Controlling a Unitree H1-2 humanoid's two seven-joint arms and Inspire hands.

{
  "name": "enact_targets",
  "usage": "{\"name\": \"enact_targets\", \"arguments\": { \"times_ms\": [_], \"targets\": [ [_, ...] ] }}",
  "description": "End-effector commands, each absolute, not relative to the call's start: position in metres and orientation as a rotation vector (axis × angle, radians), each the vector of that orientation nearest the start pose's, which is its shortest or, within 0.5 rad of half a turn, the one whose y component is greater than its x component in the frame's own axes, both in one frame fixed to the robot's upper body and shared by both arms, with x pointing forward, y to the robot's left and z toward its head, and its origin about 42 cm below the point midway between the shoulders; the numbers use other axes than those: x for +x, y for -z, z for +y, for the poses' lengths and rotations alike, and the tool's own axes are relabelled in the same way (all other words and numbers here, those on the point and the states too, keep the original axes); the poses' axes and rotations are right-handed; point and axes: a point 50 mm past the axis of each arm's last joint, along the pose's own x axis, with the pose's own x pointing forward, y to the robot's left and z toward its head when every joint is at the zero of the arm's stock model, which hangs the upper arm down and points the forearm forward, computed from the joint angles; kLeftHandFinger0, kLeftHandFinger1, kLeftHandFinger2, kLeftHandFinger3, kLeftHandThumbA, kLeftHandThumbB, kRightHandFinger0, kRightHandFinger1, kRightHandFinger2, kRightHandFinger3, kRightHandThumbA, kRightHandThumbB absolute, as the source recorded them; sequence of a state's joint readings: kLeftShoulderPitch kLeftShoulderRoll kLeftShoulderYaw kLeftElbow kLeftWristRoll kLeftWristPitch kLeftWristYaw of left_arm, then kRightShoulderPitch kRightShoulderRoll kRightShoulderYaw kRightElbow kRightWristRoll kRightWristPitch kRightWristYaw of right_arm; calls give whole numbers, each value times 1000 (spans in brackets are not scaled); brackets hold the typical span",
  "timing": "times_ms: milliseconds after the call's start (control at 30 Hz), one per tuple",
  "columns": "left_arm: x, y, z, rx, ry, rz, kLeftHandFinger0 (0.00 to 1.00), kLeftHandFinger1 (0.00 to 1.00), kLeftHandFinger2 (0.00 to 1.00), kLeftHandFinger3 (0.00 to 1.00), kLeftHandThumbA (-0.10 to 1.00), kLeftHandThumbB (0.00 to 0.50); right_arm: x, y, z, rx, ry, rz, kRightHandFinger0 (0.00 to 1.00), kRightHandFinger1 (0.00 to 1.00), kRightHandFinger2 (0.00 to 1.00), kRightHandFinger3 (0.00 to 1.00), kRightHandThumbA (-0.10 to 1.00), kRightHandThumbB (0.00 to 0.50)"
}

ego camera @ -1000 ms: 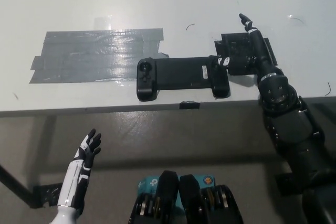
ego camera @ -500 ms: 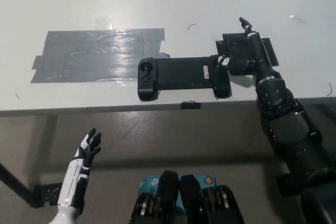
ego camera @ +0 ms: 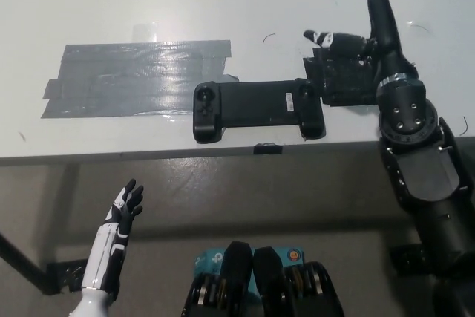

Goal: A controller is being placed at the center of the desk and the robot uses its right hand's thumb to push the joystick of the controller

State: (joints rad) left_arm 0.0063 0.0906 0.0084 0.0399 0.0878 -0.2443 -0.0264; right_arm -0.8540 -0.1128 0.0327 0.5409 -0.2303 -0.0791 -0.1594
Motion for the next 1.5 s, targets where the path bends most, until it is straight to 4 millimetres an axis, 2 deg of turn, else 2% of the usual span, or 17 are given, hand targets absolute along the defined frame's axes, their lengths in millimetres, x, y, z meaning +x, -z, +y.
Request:
{"name": "enact_targets", "arguments": {
  "times_ms": [0, 100, 233, 267, 333, 400, 433, 500, 633, 700, 733, 867, 933, 1067, 1233, 1367, 1467],
  "targets": [
    [288, -114, 238, 190, 53, -255, 1000, 1000, 1000, 1000, 986, 134, 480, -376, -147, -260, -86, -632, 1000, 1000, 1000, 1000, 1000, 391],
    [289, -115, 238, 185, 55, -253, 1000, 1000, 1000, 1000, 980, 133, 464, -389, -142, -247, -101, -658, 1000, 1000, 1000, 1000, 1000, 410],
    [289, -116, 238, 186, 62, -259, 1000, 1000, 1000, 1000, 983, 140, 428, -384, -140, -255, -117, -727, 1000, 1000, 1000, 1000, 1000, 359],
    [289, -117, 238, 188, 62, -260, 1000, 1000, 1000, 1000, 983, 137, 416, -376, -140, -236, -138, -746, 1000, 1000, 1000, 1000, 1000, 340],
    [293, -119, 239, 194, 60, -265, 1000, 1000, 1000, 1000, 986, 132, 401, -364, -141, -222, -156, -763, 1000, 1000, 1000, 1000, 1000, 344],
    [294, -121, 239, 191, 61, -264, 1000, 1000, 1000, 1000, 985, 127, 377, -341, -142, -225, -171, -775, 1000, 1000, 1000, 1000, 1000, 322],
    [295, -122, 240, 191, 60, -266, 1000, 1000, 1000, 1000, 983, 126, 376, -339, -142, -219, -176, -774, 1000, 1000, 1000, 1000, 1000, 321],
    [295, -122, 240, 195, 60, -272, 1000, 1000, 1000, 1000, 979, 124, 353, -315, -147, -220, -201, -742, 1000, 1000, 1000, 1000, 1000, 274],
    [296, -120, 240, 194, 56, -253, 1000, 1000, 1000, 1000, 982, 127, 325, -267, -158, -247, -183, -640, 1000, 1000, 1000, 1000, 1000, 284],
    [294, -118, 240, 197, 57, -252, 1000, 1000, 1000, 1000, 980, 124, 318, -244, -163, -249, -172, -580, 1000, 1000, 1000, 1000, 1000, 299],
    [294, -117, 239, 200, 57, -253, 1000, 1000, 1000, 1000, 981, 124, 315, -230, -167, -255, -169, -554, 1000, 1000, 1000, 1000, 1000, 274],
    [292, -116, 239, 193, 56, -251, 1000, 1000, 1000, 1000, 973, 120, 306, -186, -174, -264, -183, -435, 1000, 1000, 1000, 1000, 1000, 270],
    [290, -115, 239, 195, 52, -249, 1000, 1000, 1000, 1000, 969, 118, 306, -168, -179, -258, -194, -385, 1000, 1000, 1000, 1000, 1000, 252],
    [290, -114, 240, 200, 51, -248, 1000, 1000, 1000, 1000, 969, 118, 313, -134, -191, -277, -178, -268, 1000, 1000, 1000, 1000, 1000, 263],
    [291, -114, 238, 196, 54, -246, 1000, 1000, 1000, 1000, 969, 129, 315, -123, -194, -283, -174, -228, 1000, 1000, 1000, 1000, 1000, 287],
    [290, -114, 237, 199, 62, -248, 1000, 1000, 1000, 1000, 974, 125, 314, -115, -193, -263, -195, -217, 1000, 1000, 1000, 1000, 1000, 257],
    [290, -114, 238, 198, 60, -245, 1000, 1000, 1000, 1000, 973, 129, 314, -112, -191, -264, -203, -211, 1000, 1000, 1000, 1000, 1000, 258]
  ]
}}
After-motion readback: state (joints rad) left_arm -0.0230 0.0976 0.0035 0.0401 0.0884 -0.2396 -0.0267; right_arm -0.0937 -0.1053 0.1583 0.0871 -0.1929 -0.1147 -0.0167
